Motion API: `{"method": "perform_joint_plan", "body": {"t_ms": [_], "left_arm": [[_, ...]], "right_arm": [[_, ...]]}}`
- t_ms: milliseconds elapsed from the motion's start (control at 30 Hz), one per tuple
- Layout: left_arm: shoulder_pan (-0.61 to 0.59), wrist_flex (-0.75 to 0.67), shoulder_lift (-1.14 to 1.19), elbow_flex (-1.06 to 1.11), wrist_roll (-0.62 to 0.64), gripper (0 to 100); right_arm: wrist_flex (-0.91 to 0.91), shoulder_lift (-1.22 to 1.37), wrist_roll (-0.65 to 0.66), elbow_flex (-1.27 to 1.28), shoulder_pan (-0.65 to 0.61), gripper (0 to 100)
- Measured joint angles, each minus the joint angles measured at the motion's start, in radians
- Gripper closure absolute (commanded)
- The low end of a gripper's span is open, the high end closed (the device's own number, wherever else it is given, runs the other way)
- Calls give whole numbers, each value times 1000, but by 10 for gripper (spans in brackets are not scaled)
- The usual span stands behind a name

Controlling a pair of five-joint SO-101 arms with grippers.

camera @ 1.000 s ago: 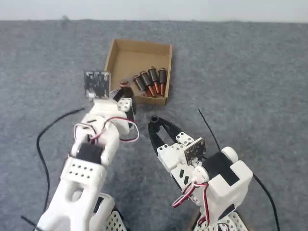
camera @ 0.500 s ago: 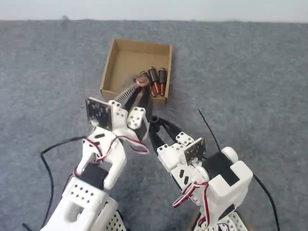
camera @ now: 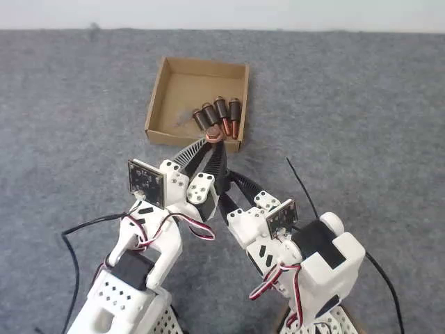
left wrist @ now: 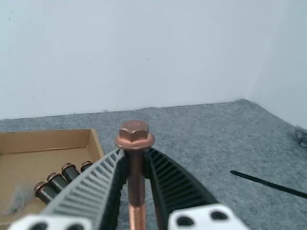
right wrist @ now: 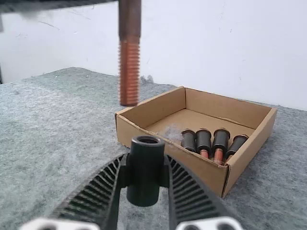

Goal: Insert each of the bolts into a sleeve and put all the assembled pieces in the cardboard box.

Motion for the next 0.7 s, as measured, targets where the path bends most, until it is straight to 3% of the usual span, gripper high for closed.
{"method": "perform_joint_plan", "body": {"t_ms": [267,700], "left_arm": [[5,-140,138,0,0,989],[8,-158,161,60,0,989]], "right_arm": [[0,0,0,0,0,992],[0,0,0,0,0,992]]}}
